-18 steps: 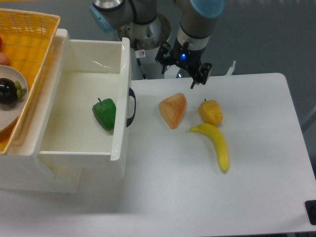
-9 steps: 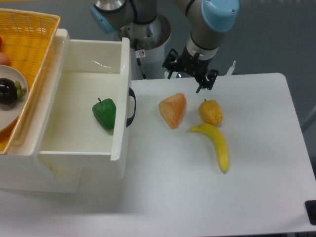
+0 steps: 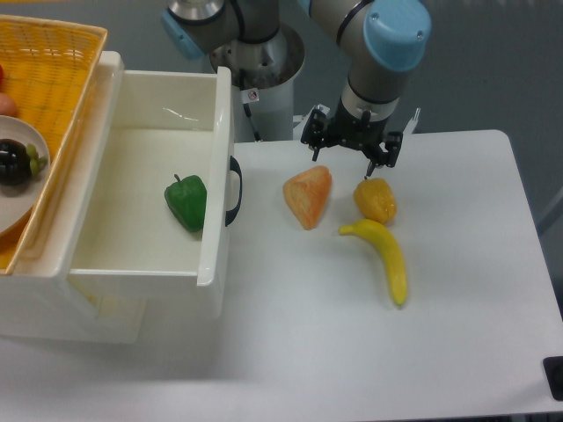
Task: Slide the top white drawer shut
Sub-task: 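Move the gripper down toward the drawer front beside the orange fruit, then lower the gripper and move it against the drawer's front panel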
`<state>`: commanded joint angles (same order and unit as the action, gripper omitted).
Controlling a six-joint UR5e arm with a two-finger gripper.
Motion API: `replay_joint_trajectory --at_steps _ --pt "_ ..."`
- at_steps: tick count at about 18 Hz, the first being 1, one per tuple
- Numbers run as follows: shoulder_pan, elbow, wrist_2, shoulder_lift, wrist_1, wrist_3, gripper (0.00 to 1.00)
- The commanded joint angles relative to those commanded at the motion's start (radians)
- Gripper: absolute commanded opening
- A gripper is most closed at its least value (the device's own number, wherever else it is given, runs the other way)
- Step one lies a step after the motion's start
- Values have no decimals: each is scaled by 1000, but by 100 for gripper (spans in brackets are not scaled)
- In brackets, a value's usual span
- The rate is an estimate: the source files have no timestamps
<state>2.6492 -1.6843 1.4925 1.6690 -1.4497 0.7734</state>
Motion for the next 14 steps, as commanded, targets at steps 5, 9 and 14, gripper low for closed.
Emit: replay_joint_trajectory --at_steps 5,9,14 --pt "-84 -23 46 43 51 -158 100" --pt "-149 -18 77 87 58 -249 100" --pt "-150 -17 71 95 60 -241 100"
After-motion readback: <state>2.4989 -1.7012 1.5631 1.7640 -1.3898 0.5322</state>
